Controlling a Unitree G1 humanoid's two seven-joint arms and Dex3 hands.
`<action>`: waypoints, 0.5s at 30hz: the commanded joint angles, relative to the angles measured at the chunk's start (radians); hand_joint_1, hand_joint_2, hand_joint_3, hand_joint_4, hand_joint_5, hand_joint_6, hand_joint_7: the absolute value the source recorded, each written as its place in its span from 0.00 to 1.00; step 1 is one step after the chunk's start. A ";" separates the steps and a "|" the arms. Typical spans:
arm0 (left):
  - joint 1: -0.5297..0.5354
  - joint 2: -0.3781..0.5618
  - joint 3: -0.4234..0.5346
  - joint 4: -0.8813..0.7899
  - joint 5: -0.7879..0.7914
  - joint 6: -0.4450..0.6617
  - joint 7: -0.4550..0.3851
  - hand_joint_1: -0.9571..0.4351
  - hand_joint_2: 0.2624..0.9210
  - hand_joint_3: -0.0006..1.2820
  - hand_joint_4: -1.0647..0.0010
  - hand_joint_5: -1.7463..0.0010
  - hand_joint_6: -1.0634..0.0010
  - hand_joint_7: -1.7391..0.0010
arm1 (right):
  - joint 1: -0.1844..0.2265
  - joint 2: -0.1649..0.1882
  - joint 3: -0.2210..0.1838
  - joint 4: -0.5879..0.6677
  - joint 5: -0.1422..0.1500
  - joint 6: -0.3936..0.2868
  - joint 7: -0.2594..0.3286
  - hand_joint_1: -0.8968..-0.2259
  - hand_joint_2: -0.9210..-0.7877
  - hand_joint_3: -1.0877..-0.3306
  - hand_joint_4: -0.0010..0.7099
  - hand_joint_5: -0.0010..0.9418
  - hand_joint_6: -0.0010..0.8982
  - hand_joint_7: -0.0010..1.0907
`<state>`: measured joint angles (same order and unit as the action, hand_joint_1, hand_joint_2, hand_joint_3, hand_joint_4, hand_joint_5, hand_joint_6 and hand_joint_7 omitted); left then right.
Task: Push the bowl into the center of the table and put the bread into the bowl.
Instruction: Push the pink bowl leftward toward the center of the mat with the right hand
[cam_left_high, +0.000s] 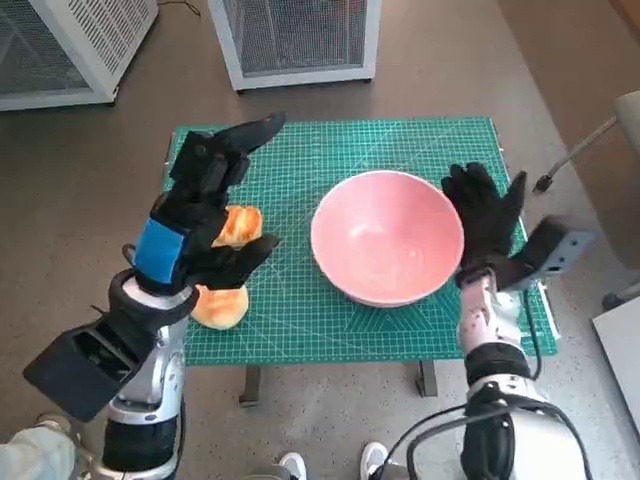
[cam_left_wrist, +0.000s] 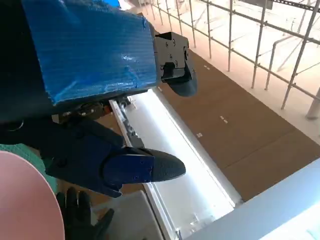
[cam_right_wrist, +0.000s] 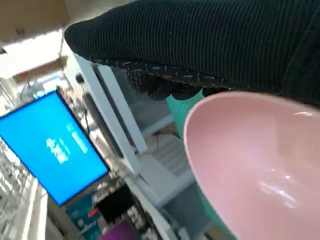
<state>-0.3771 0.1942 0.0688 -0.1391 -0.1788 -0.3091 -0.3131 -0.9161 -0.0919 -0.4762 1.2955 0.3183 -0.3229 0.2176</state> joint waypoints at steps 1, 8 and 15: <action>0.020 0.013 0.019 -0.027 -0.001 -0.007 0.008 0.31 1.00 0.30 0.90 0.76 1.00 0.52 | -0.011 0.021 -0.005 0.019 0.002 0.031 -0.008 0.92 0.00 0.65 0.63 0.01 0.29 0.45; 0.043 0.018 0.031 -0.046 -0.001 -0.005 0.009 0.31 1.00 0.29 0.85 0.82 0.97 0.55 | -0.032 0.044 -0.006 0.023 0.002 0.046 -0.017 0.93 0.00 0.63 0.63 0.01 0.26 0.43; 0.064 0.022 0.040 -0.058 0.004 -0.007 0.015 0.32 1.00 0.29 0.79 0.89 0.93 0.59 | -0.050 0.065 -0.008 0.028 0.002 0.070 -0.026 0.93 0.00 0.64 0.65 0.02 0.27 0.44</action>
<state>-0.3290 0.2088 0.0987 -0.1787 -0.1767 -0.3091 -0.3065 -0.9643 -0.0449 -0.4769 1.3048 0.3181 -0.2792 0.2098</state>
